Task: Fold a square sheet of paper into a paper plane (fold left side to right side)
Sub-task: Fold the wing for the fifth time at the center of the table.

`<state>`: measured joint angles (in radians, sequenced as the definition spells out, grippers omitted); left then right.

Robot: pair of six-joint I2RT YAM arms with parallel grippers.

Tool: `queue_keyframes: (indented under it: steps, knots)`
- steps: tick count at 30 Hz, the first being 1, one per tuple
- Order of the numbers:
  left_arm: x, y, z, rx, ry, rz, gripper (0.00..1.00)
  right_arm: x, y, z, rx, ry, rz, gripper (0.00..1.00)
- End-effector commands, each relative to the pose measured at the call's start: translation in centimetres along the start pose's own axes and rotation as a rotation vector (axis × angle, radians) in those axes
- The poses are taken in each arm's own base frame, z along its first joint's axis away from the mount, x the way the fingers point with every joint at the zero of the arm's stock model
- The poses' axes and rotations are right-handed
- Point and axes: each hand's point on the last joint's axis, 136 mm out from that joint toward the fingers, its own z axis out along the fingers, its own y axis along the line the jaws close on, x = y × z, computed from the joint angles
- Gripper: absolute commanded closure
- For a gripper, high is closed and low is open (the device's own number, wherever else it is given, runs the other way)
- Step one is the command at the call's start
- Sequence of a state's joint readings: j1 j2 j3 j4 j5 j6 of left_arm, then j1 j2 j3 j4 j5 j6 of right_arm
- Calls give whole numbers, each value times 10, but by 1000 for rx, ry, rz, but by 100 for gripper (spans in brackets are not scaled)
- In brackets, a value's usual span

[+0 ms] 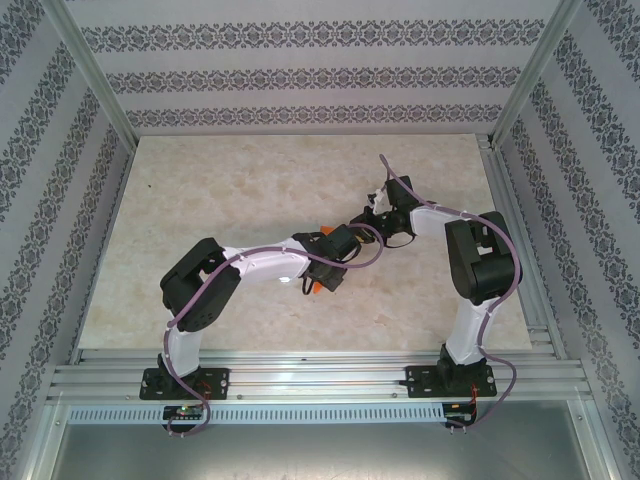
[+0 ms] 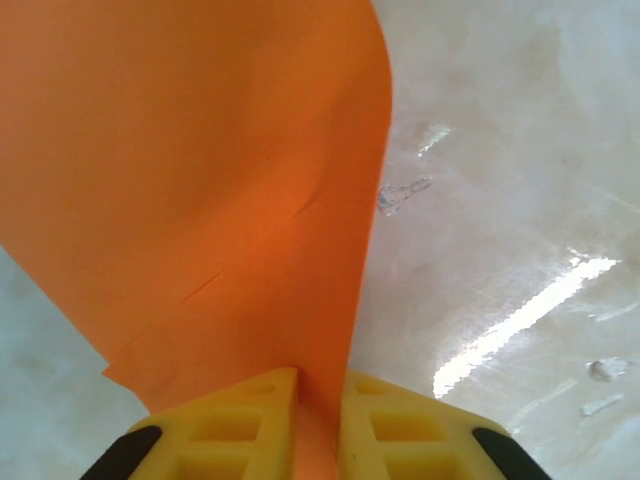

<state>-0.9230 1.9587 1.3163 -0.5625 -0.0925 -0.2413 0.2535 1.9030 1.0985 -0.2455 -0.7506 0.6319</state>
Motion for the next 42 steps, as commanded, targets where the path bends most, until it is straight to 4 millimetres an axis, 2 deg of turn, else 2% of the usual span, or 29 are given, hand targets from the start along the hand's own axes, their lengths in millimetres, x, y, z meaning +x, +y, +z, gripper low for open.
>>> queue_keyframes:
  steps: [1,4,9,12,14,18,20,25,32,42]
  knots:
    - [-22,-11,-10,103,-71,-58,90,-5,3,-7,37,-16,-67,86]
    - [-29,-9,-16,154,-94,-100,94,-9,0,-19,63,-44,-81,77]
    - [-36,-4,-23,260,-120,-204,100,-18,-8,-54,92,-143,-89,58]
    - [-41,-3,-27,341,-141,-265,100,-18,-15,-72,100,-193,-77,56]
    - [-45,-3,-29,388,-153,-296,100,-15,-20,-74,98,-202,-64,64]
    - [-51,-4,-29,456,-165,-338,100,-9,-24,-55,47,-182,-22,89]
    - [-53,-5,-30,484,-170,-358,100,-9,-21,-44,28,-177,-17,93]
    - [-55,0,-28,513,-187,-414,100,-13,-13,-20,2,-155,-18,96]
    - [-51,6,-22,552,-189,-487,100,-11,-19,4,-4,-129,19,98]
    - [-49,11,-14,584,-188,-554,100,-8,-19,20,-12,-103,25,99]
